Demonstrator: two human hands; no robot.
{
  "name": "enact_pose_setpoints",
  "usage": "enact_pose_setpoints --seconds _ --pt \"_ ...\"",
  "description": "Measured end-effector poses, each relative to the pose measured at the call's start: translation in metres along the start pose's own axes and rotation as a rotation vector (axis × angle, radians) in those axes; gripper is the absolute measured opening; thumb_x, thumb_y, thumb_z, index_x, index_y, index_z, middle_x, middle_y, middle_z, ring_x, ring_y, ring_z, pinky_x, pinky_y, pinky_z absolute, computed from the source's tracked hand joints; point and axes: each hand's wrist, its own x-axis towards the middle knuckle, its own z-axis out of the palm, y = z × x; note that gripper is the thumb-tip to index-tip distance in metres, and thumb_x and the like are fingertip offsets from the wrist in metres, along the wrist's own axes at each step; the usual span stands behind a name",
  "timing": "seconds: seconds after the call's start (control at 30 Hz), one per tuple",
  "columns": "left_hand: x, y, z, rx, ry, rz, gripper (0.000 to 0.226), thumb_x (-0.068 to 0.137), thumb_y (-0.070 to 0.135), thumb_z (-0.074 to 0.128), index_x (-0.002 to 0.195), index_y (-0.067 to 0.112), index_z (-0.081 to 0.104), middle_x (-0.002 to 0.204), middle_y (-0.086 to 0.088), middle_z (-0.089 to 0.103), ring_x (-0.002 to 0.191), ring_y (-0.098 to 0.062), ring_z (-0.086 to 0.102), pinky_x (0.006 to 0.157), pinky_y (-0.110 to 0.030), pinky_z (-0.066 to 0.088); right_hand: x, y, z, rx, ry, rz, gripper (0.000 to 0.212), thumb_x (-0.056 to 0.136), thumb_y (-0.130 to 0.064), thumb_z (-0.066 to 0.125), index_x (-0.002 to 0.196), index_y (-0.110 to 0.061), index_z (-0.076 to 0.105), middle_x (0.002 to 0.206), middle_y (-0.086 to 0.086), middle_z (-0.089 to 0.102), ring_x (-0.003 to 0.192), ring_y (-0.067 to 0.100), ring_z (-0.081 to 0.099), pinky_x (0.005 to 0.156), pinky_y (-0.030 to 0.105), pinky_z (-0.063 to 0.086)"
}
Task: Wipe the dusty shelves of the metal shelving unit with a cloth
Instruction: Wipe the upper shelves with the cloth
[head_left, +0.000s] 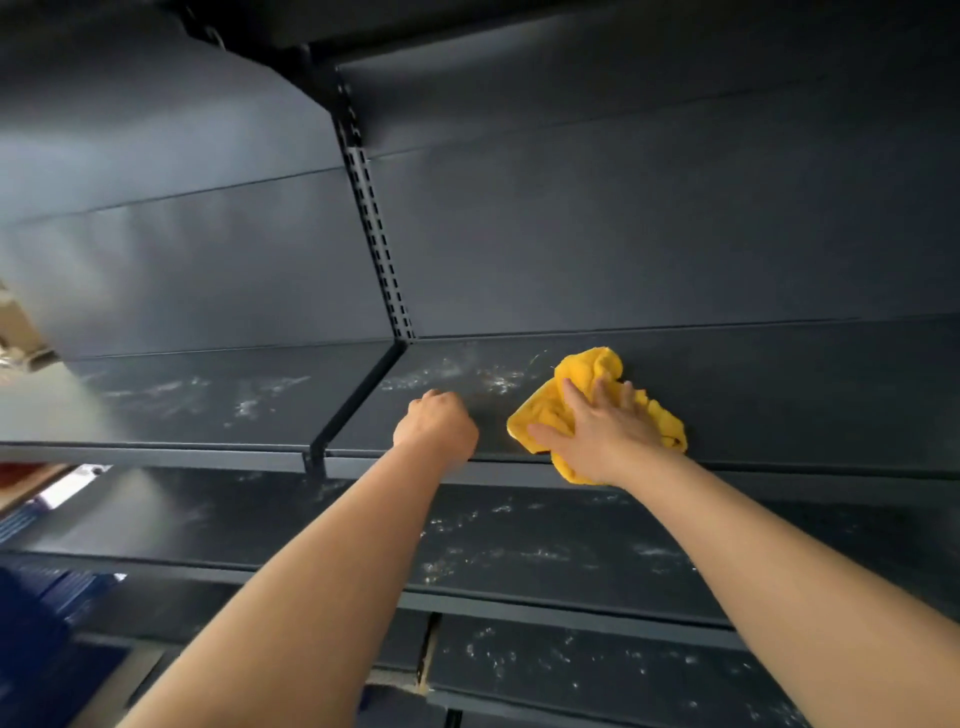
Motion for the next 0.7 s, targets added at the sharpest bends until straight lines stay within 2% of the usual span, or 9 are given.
enact_pose_setpoints --seconds 0.1,0.2,0.33,0.47,0.6,0.7 --pt "0.018 -0.050 -0.002 0.149 -0.059 -0.029 0.041 0.097 0.021 0.046 0.135 0.008 0.048 0.142 -0.009 0.040 0.133 -0.030 0.036 0.105 -0.042 0.037 0.010 -0.027 0.013 0.041 0.024 0.099 0.111 0.067 -0.093 0.017 0.151 -0.028 -0.017 0.159 0.017 -0.014 0.146 0.041 -0.007 0.117 0.055 0.004" --pt "0.042 -0.092 -0.003 0.175 -0.052 0.031 0.050 0.101 0.041 0.035 0.140 0.012 0.043 0.151 -0.009 0.031 0.143 -0.029 0.022 0.116 -0.048 0.021 0.026 -0.050 0.013 0.059 0.039 0.122 0.105 0.075 -0.087 0.017 0.153 -0.021 -0.010 0.161 0.012 -0.006 0.148 0.034 0.006 0.119 0.050 0.010" --pt "0.070 -0.132 -0.009 0.192 -0.024 0.089 0.044 0.101 0.033 0.032 0.139 0.013 0.043 0.152 -0.004 0.031 0.146 -0.026 0.017 0.117 -0.051 0.014 0.044 -0.092 0.020 -0.016 0.003 -0.022 0.075 0.092 -0.066 0.016 0.154 -0.025 0.006 0.162 -0.004 0.005 0.147 0.027 0.015 0.119 0.048 0.010" --pt "0.089 -0.161 -0.010 0.195 -0.041 0.165 0.043 0.100 0.031 0.032 0.139 0.016 0.044 0.147 -0.003 0.037 0.144 -0.027 0.021 0.117 -0.053 0.015 0.055 -0.136 0.035 -0.042 -0.031 -0.125 0.068 0.095 -0.062 0.019 0.154 -0.030 0.006 0.162 -0.011 0.001 0.148 0.023 0.013 0.118 0.041 0.013" --pt "0.101 -0.171 -0.008 0.123 -0.002 0.238 0.043 0.101 0.037 0.033 0.135 0.014 0.045 0.145 -0.004 0.041 0.139 -0.027 0.031 0.113 -0.048 0.026 0.057 -0.173 0.040 -0.031 -0.061 -0.188 0.065 0.095 -0.063 0.024 0.153 -0.035 0.014 0.161 -0.014 -0.001 0.148 0.022 0.009 0.118 0.038 0.010" --pt "0.109 -0.173 -0.010 0.063 -0.004 0.227 0.040 0.102 0.036 0.032 0.132 0.013 0.047 0.137 -0.003 0.046 0.128 -0.027 0.042 0.101 -0.043 0.039 0.061 -0.191 0.042 -0.057 -0.078 -0.206 0.062 0.094 -0.063 0.026 0.151 -0.039 0.017 0.161 -0.014 -0.006 0.149 0.022 0.001 0.119 0.041 0.007"
